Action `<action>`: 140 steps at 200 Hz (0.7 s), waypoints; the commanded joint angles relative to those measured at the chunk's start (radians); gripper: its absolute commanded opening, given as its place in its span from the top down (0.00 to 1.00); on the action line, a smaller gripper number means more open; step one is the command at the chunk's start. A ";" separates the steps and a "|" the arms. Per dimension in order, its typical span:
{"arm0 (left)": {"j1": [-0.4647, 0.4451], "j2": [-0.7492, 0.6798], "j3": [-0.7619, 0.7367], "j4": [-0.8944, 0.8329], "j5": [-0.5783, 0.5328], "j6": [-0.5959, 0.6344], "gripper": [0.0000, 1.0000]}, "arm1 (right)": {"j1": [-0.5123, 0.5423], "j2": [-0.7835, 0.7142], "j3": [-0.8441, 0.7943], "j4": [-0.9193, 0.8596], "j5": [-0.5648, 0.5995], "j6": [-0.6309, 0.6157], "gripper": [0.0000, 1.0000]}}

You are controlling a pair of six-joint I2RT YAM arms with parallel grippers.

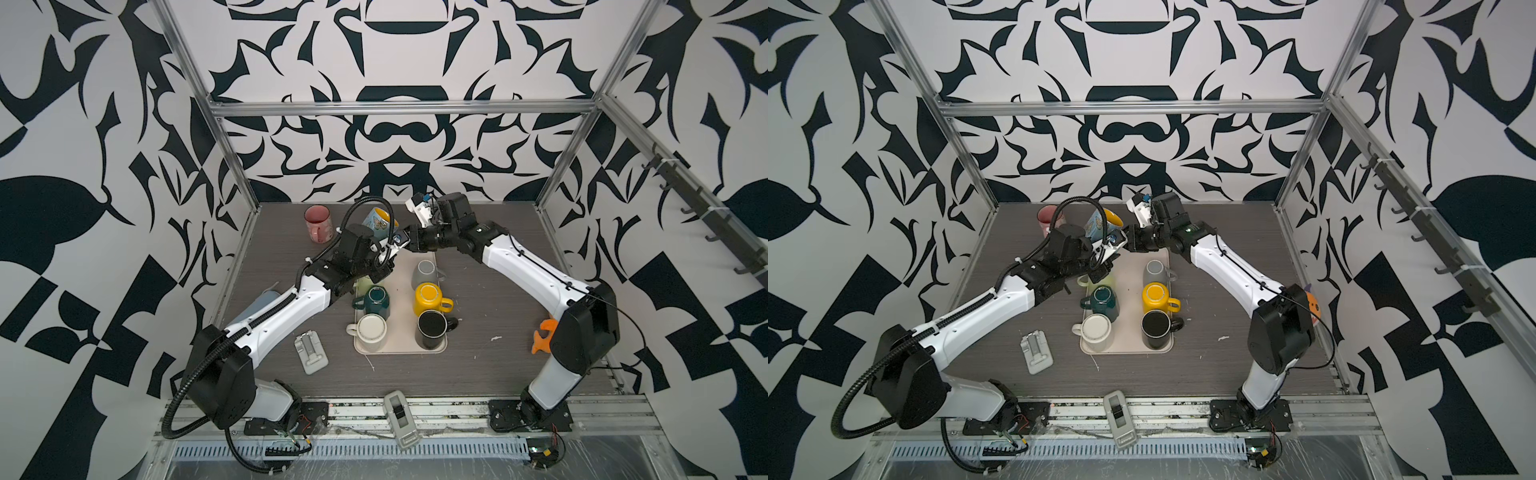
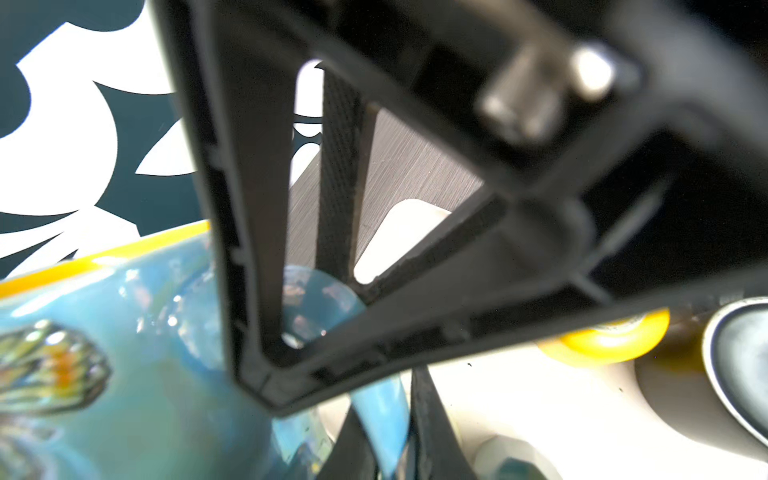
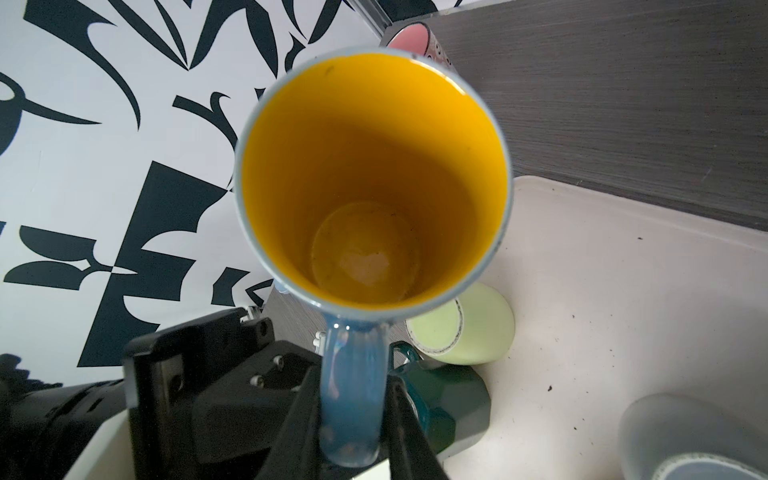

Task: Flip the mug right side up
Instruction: 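Close the right gripper on the blue mug's handle, then open the left gripper and draw it back while the right gripper holds the mug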

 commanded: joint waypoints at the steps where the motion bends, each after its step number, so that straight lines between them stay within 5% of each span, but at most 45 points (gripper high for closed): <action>1: -0.052 -0.080 0.028 0.289 0.078 0.080 1.00 | 0.022 0.056 -0.036 0.020 0.056 0.050 0.76; 140: -0.052 -0.125 -0.057 0.512 0.024 -0.037 1.00 | 0.023 0.076 -0.133 0.213 -0.023 0.221 0.78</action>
